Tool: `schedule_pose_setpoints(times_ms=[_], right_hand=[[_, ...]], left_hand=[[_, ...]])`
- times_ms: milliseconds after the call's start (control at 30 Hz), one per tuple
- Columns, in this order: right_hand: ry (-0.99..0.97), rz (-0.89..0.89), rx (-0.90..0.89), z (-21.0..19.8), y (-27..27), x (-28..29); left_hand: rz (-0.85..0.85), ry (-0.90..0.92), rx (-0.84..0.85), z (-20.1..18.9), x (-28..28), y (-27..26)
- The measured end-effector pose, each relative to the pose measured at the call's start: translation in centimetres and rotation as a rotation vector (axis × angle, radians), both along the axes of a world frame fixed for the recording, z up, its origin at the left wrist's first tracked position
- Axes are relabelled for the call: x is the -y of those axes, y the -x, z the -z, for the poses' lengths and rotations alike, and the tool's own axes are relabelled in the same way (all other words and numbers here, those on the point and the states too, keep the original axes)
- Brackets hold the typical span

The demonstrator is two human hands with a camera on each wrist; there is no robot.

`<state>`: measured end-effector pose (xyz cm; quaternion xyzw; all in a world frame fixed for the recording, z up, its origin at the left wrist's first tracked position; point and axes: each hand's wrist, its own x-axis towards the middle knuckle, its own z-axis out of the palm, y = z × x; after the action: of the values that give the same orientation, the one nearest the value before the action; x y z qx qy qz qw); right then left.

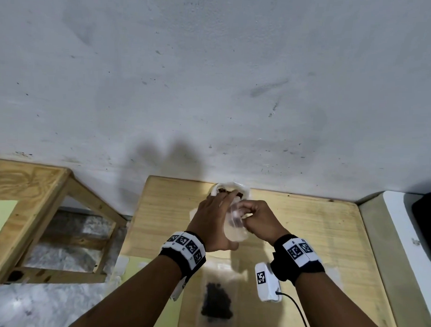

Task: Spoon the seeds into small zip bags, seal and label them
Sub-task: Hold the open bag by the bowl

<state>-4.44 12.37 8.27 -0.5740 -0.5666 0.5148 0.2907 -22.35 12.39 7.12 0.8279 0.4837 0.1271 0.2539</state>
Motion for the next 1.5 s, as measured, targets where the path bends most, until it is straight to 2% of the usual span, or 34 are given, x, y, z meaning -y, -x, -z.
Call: schedule_pose_setpoints(times_ms=[167,300,433,633,767,900,1100,1200,1300,1400,1500], right_hand=[[-0.092,0.021,0.052,0.3,0.3,-0.3],[-0.13,0.025,0.036,0.4,0.4,-0.6],[-0.077,0.044,-0.002,0.3,-0.4,-0.9],[-0.073,0.008,0.113,2.2,-1.4,-1.6],[-0.069,0.015,0.109,2.5,-1.2,-1.8],[-0.028,0.031,0.046,1.5,-1.1,-1.4],[-0.025,0.043,0.122,2.0,-0.3,-1.4],[-0.028,0.06,0.112,2.2,-0.4,-1.5],[0.087,0.032,0.025,1.5,-0.4,-1.2],[0.089,0.161,0.013,2.5,-0.8,-1.1],[-0.038,0.468,0.203,4.7,-2.1,-1.4]], left_hand=[[-0.054,0.024,-0.145,-0.2,0.1,-0.2],[-0.07,0.023,-0.109,0.1,-0.3,-0.1],[-0.023,-0.008,-0.118,0.5,-0.9,0.6],[0.0,0.005,-0.193,1.1,-1.0,0.8],[-0.018,0.027,-0.194,1.3,-1.0,0.4],[-0.013,0.079,-0.124,1.5,-1.1,0.7],[-0.057,0.072,0.1,1.5,-1.2,0.0],[-0.086,0.084,0.122,2.1,-1.5,0.5],[-0.114,0.159,0.114,2.5,-1.8,1.1],[-0.2,0.283,0.143,3.3,-2.1,1.5],[-0.364,0.455,0.222,4.3,-3.2,1.9]])
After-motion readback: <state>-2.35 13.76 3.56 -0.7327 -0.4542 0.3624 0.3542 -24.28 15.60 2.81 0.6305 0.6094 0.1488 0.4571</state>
